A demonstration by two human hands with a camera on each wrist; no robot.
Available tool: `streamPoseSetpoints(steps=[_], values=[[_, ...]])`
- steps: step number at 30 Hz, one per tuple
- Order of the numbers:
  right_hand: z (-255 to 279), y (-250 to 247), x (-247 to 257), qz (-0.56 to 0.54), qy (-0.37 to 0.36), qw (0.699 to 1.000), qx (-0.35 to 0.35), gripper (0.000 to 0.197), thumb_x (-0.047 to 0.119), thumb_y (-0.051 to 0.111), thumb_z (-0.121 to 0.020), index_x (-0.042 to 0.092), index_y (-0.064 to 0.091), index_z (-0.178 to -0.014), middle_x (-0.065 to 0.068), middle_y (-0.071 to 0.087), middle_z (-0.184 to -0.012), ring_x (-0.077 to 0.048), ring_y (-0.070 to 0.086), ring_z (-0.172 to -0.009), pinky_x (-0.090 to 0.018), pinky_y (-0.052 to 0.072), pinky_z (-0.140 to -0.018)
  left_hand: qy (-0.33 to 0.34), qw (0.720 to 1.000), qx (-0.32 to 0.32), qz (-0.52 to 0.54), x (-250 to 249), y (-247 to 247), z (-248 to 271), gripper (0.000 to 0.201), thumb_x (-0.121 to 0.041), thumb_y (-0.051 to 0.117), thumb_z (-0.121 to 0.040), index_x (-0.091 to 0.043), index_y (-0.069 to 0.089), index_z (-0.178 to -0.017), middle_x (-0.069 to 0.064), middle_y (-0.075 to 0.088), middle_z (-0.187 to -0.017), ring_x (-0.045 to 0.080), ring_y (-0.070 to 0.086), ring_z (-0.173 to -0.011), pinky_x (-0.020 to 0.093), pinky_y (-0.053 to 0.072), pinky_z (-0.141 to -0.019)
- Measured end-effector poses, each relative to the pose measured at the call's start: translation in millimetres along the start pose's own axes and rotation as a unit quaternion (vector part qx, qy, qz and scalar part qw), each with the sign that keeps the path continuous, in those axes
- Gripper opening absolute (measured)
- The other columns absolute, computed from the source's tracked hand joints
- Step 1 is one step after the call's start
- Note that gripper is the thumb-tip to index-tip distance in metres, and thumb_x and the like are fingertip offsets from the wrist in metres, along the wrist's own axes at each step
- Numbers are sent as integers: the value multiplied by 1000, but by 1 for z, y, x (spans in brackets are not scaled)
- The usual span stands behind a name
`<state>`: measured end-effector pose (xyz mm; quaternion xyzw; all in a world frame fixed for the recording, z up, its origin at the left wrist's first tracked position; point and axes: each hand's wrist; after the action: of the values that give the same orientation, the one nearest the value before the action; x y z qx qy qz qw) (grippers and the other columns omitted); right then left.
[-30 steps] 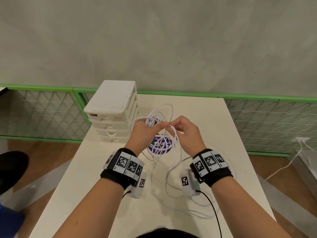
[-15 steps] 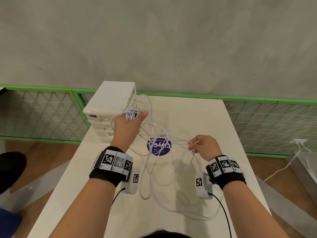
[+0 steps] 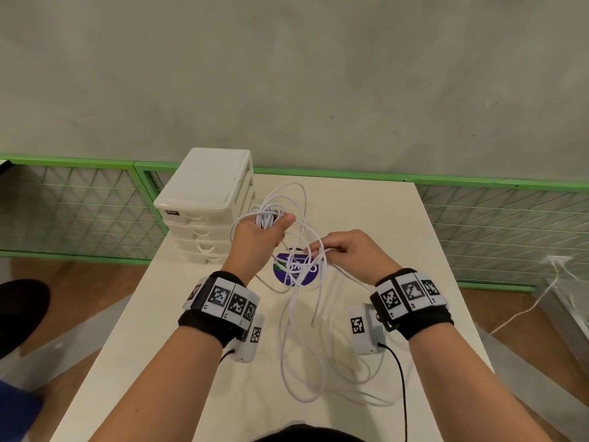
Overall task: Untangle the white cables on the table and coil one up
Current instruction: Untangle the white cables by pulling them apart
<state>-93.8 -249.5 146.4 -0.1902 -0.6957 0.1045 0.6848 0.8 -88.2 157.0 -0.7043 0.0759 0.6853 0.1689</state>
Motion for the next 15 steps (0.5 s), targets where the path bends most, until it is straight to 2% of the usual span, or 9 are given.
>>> streamPoseSetpoints(steps=[2, 3, 4, 5, 7, 8, 10, 13, 15], values=[[3, -9, 0, 7, 4, 1000, 9, 33, 1, 59, -86, 31, 72, -89, 3, 72, -85, -12, 66, -78, -16, 48, -79, 1, 1000, 2, -3, 2, -7, 2, 27, -24, 69, -88, -13, 61, -65, -1, 51, -52, 6, 42, -42, 15, 38, -45], [5, -14, -1, 16, 11, 1000, 18, 34, 2, 59, -86, 33, 71, -91, -1, 70, -80, -18, 60, -70, -16, 46, -74, 0, 1000, 16, -4, 3, -11, 2, 27, -24, 67, -89, -12, 62, -65, 0, 54, -53, 7, 42, -42, 16, 37, -43], [8, -19, -2, 16, 22, 999, 24, 33, 3, 60, -86, 33, 71, -93, -1, 67, -76, -15, 55, -64, -13, 42, -69, 1, 999, 33, -1, 4, -15, 3, 24, -23, 66, -90, -12, 64, -69, 0, 57, -54, 9, 42, -43, 17, 37, -42], [10, -23, -3, -2, 31, 999, 21, 30, 4, 62, -86, 31, 71, -95, 1, 67, -77, -8, 56, -65, -9, 41, -69, 5, 999, 50, 6, 4, -18, 5, 21, -23, 65, -90, -11, 67, -73, 0, 60, -56, 11, 40, -44, 19, 36, -43], [13, -28, -4, -45, 43, 998, -12, 22, 6, 67, -84, 23, 71, -98, 10, 70, -86, 7, 63, -77, -4, 43, -74, 11, 997, 70, 5, 5, -20, 6, 20, -23, 63, -91, -7, 72, -82, -4, 58, -52, 11, 36, -46, 19, 34, -44], [13, -29, -5, -54, 45, 997, -39, 19, 8, 68, -83, 20, 71, -97, 11, 71, -86, 9, 64, -81, -4, 44, -75, 11, 997, 75, 2, 5, -19, 7, 22, -21, 62, -93, -3, 72, -86, -8, 55, -48, 11, 36, -47, 17, 33, -43], [10, -31, -10, -52, 46, 993, -98, 13, 11, 71, -81, 20, 74, -89, 12, 72, -84, 4, 66, -84, -7, 46, -79, 7, 996, 85, -1, 3, -16, 10, 24, -18, 58, -95, 3, 69, -94, -12, 53, -43, 13, 36, -49, 13, 32, -39], [8, -36, -18, -23, 64, 989, -131, 8, 15, 67, -84, 18, 74, -88, 3, 73, -87, -4, 64, -84, -6, 45, -77, 9, 993, 114, 2, 3, -14, 7, 23, -24, 58, -95, -7, 73, -96, -5, 47, -46, 16, 40, -46, 27, 36, -44], [6, -36, -19, 4, 74, 990, -122, 9, 15, 64, -87, 16, 72, -87, 2, 71, -83, 4, 59, -74, -2, 42, -68, 11, 991, 132, 6, 2, -13, 6, 23, -25, 57, -96, -12, 74, -103, 2, 42, -50, 16, 41, -48, 24, 38, -44]])
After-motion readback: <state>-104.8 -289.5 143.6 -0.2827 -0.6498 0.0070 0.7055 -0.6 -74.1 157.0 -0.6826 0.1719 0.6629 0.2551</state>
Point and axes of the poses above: each hand's wrist, its own z-axis away from the middle knuckle, its own y-axis out of the palm, x = y × z
